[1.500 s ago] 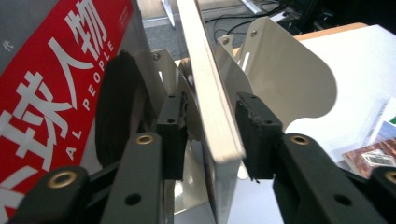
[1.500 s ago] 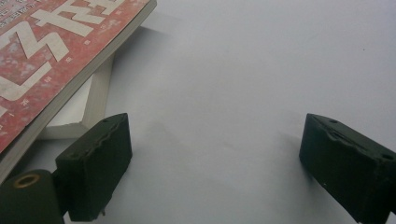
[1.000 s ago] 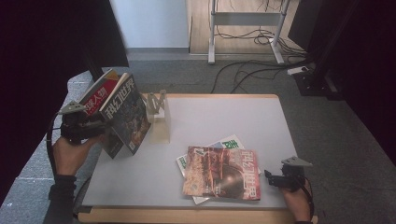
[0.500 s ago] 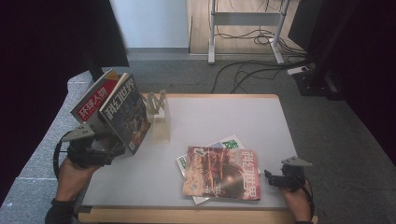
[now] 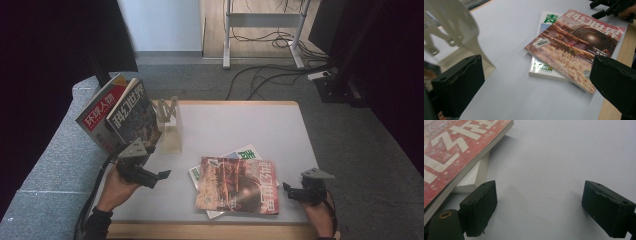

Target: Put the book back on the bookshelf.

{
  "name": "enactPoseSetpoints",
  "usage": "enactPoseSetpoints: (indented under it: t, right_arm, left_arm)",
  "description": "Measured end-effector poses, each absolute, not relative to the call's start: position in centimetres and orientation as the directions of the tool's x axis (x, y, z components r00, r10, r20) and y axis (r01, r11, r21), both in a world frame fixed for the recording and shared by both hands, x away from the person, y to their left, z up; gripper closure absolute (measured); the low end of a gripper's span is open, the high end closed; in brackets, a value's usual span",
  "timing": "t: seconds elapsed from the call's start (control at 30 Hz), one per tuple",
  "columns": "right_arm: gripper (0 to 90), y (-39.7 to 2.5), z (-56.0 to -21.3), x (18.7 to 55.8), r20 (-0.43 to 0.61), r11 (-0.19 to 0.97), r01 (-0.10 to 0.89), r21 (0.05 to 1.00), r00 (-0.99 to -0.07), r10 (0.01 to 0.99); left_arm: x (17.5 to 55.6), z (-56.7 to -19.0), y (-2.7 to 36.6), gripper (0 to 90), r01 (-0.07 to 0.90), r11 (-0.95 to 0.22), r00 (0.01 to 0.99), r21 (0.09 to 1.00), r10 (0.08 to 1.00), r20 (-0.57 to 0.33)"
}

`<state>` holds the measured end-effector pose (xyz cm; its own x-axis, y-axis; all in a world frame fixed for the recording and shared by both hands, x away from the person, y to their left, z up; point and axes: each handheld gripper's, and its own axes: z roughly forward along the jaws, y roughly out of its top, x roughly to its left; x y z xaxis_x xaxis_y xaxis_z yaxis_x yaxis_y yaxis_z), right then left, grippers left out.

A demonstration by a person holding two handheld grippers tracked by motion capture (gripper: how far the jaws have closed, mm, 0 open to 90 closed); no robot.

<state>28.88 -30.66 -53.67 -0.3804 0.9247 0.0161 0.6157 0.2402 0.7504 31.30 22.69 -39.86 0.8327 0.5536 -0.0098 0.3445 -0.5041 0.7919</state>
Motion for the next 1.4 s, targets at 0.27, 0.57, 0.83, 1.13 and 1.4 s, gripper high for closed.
enactPoseSetpoints:
  t: [0.27,0.57,0.83,1.13,1.4]
  right_arm:
    - [7.3,-30.2,-53.2,28.1,0.029,0.247,0.599,0.762,-0.413,0.91]
    - [0.0,-29.2,-51.8,26.8,0.04,0.272,0.567,0.777,-0.476,0.879]
    - [0.0,-26.7,-50.8,26.0,0.04,0.326,0.531,0.782,-0.564,0.825]
    - [0.0,-24.1,-51.4,28.4,0.046,0.365,0.528,0.767,-0.613,0.789]
    - [0.0,-23.5,-52.2,29.4,0.09,0.36,0.548,0.755,-0.631,0.771]
  left_arm:
    - [32.6,-40.9,19.2,0.0,0.319,-0.549,0.864,0.773,0.504,0.002]
    - [34.9,-42.9,14.8,0.0,0.297,-0.608,0.895,0.736,0.446,0.007]
    - [37.2,-45.4,10.9,0.0,0.281,-0.675,0.911,0.682,0.411,0.032]
    - [38.8,-48.1,9.8,0.0,0.3,-0.666,0.911,0.683,0.413,0.003]
    - [39.7,-50.2,9.3,0.0,0.305,-0.673,0.917,0.673,0.397,-0.019]
